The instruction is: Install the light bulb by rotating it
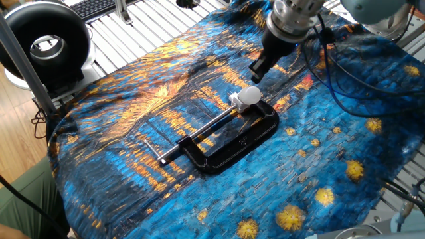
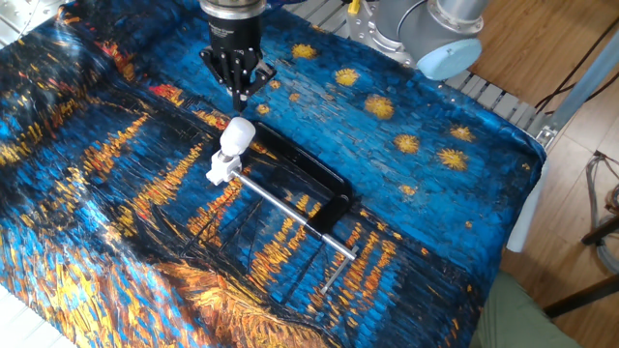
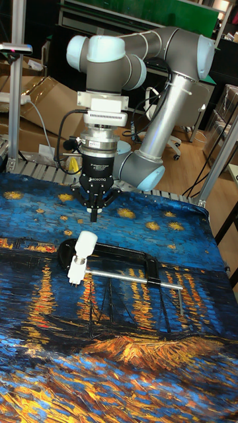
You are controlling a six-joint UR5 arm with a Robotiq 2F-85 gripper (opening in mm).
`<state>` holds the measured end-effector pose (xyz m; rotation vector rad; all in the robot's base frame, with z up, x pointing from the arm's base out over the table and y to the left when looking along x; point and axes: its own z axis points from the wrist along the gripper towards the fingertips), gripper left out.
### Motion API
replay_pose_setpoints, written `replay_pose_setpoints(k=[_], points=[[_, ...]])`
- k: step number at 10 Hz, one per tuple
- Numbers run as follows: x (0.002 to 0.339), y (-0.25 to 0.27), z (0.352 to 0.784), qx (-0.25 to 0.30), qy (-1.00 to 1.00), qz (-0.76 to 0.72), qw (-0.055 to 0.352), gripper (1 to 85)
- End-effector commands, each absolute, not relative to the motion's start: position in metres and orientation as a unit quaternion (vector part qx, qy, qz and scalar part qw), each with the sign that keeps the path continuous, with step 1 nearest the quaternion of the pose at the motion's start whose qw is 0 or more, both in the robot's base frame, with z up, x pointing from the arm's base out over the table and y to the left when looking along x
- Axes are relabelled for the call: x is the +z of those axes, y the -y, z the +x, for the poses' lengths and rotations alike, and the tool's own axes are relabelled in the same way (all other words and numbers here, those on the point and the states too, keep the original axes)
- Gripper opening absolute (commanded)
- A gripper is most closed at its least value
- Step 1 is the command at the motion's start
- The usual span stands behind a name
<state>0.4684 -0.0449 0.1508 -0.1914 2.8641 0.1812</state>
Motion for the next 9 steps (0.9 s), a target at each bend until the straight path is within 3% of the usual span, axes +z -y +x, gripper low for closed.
replay_pose_setpoints(k=[1, 9], points=[[0.151, 0.045, 0.468, 0.07, -0.984, -0.062, 0.153, 43.3], [0.144, 0.063, 0.466, 0.038, -0.985, -0.054, 0.162, 48.0]])
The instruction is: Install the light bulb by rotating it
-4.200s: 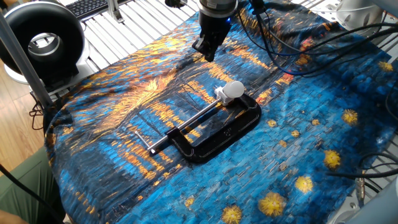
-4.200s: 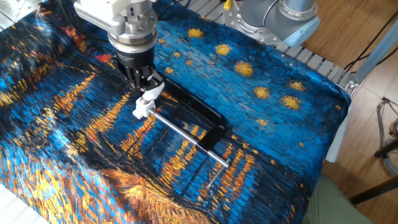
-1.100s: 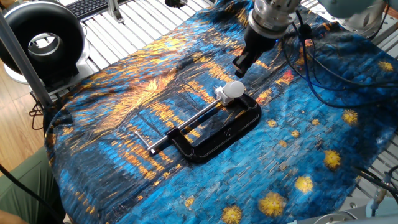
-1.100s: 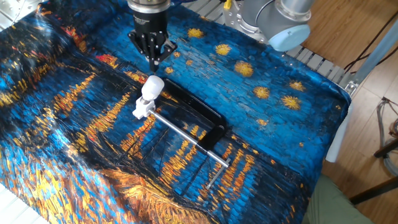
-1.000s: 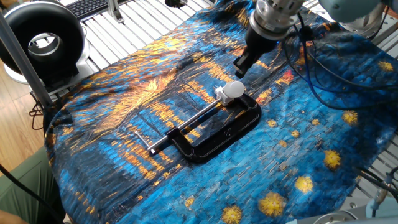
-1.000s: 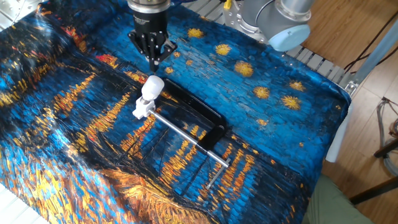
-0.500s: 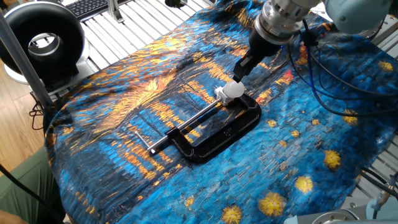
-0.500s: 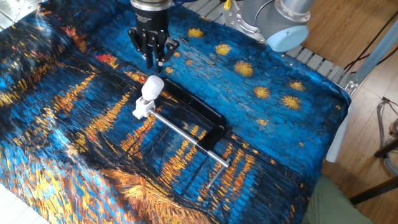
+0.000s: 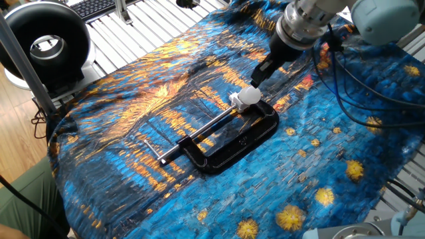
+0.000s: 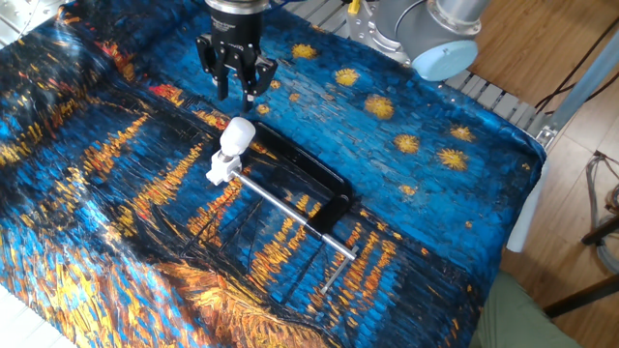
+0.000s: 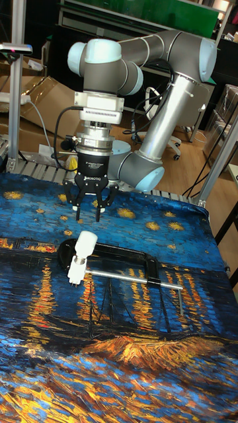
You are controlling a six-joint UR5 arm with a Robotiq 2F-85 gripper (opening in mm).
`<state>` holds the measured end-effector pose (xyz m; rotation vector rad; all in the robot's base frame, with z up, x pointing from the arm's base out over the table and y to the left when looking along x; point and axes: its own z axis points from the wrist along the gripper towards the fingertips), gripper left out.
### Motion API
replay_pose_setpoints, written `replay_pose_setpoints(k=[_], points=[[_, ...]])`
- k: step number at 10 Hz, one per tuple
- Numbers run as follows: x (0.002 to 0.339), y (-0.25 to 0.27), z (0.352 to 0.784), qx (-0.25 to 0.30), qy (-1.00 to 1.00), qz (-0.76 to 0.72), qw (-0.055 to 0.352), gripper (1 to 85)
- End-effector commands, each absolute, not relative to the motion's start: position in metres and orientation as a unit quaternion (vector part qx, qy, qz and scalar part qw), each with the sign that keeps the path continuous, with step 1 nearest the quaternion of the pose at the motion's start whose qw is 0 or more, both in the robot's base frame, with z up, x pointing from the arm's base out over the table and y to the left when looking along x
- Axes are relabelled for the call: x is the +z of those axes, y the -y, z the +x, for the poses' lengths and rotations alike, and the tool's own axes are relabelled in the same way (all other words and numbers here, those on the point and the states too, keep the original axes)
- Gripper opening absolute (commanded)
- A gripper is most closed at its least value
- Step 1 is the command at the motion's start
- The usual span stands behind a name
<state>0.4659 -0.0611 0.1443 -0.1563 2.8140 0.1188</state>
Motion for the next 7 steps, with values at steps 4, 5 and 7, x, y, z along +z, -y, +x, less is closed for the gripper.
replay_pose_setpoints(k=[4, 5, 7], points=[[0.139, 0.083, 0.452, 0.0, -0.99, -0.057, 0.131, 50.0], [0.138, 0.089, 0.448, -0.01, -0.991, -0.047, 0.122, 47.3], [0.138, 0.085, 0.449, -0.002, -0.991, -0.043, 0.126, 46.7]])
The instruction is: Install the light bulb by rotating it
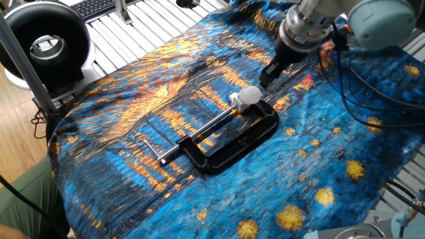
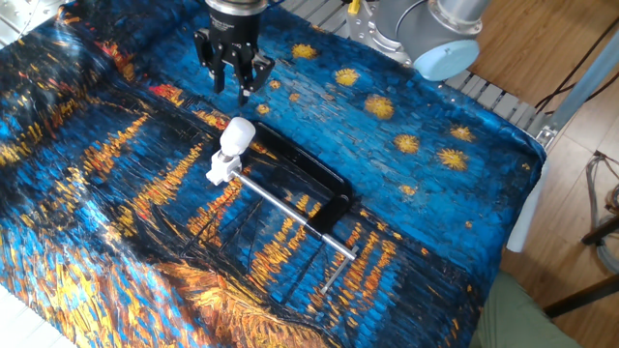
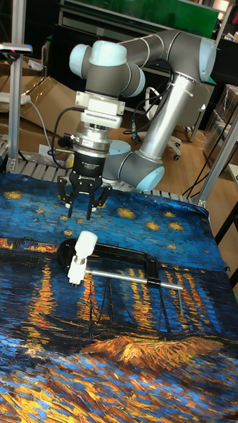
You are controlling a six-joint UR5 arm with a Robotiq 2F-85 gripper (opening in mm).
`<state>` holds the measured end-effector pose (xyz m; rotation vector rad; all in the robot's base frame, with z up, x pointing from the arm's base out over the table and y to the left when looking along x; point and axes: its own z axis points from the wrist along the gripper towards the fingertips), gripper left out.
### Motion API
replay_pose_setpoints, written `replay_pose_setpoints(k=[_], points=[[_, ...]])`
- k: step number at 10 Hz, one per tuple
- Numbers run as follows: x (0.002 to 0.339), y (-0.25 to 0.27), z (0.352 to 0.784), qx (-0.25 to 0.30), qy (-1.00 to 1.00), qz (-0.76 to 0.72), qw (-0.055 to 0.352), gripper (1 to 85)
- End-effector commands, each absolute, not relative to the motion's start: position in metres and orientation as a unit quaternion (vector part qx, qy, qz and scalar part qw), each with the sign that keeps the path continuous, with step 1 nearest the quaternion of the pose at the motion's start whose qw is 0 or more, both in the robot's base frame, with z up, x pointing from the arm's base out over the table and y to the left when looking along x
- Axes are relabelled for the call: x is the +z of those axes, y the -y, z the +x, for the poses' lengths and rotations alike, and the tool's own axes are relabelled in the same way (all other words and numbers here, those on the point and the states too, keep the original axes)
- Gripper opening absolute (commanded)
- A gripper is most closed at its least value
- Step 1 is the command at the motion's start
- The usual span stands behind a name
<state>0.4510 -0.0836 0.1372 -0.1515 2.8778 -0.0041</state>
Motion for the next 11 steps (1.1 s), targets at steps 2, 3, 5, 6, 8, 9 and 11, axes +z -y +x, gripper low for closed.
replay_pose_setpoints(k=[2, 3, 5, 6, 8, 9, 11], points=[[0.132, 0.079, 0.436, 0.017, -0.988, -0.031, 0.149, 49.7], [0.127, 0.077, 0.436, 0.018, -0.987, -0.028, 0.156, 50.0], [0.126, 0.067, 0.438, 0.032, -0.986, -0.02, 0.161, 50.7], [0.123, 0.06, 0.44, 0.031, -0.986, -0.014, 0.164, 51.7], [0.119, 0.052, 0.444, 0.024, -0.985, -0.007, 0.171, 51.7], [0.117, 0.049, 0.445, 0.023, -0.984, -0.005, 0.174, 51.7], [0.111, 0.043, 0.449, 0.023, -0.984, -0.004, 0.178, 52.7]])
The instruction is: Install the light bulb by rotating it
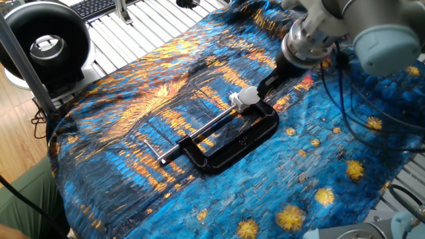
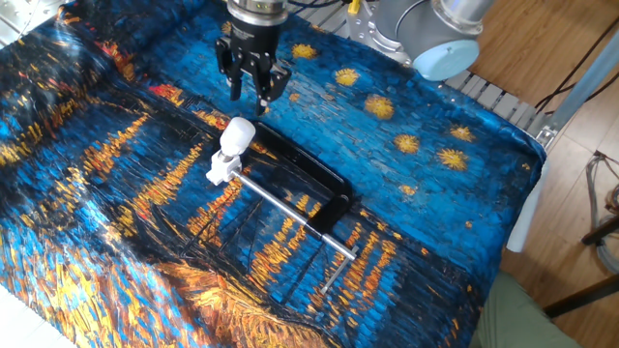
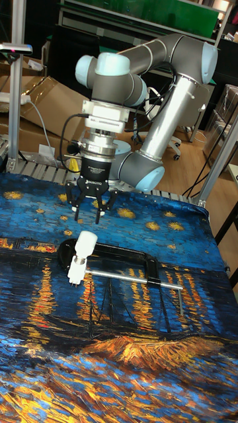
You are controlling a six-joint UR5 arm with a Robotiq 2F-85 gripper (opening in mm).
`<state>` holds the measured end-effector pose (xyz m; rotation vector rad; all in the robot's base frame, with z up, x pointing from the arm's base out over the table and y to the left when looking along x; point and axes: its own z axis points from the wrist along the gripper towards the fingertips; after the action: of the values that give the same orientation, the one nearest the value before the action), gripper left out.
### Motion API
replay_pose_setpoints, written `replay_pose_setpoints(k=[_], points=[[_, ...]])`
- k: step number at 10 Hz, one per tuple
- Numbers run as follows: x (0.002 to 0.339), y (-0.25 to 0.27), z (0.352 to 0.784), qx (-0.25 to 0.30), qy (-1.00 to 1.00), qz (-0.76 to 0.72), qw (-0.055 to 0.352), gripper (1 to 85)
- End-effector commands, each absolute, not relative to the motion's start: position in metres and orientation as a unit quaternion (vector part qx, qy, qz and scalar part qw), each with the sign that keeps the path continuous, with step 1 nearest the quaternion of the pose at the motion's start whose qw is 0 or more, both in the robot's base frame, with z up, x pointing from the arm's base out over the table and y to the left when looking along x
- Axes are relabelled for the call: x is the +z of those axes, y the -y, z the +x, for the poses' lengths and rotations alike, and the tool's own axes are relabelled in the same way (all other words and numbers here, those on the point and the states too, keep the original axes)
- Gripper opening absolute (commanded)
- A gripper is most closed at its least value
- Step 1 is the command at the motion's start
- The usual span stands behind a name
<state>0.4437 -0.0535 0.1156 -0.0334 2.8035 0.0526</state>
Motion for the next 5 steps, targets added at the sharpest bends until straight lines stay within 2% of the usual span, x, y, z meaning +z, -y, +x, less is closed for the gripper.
replay_pose_setpoints(k=[1, 5], points=[[0.109, 0.041, 0.452, 0.025, -0.983, -0.007, 0.183, 53.3], [0.109, 0.042, 0.466, 0.017, -0.979, -0.017, 0.201, 55.7]])
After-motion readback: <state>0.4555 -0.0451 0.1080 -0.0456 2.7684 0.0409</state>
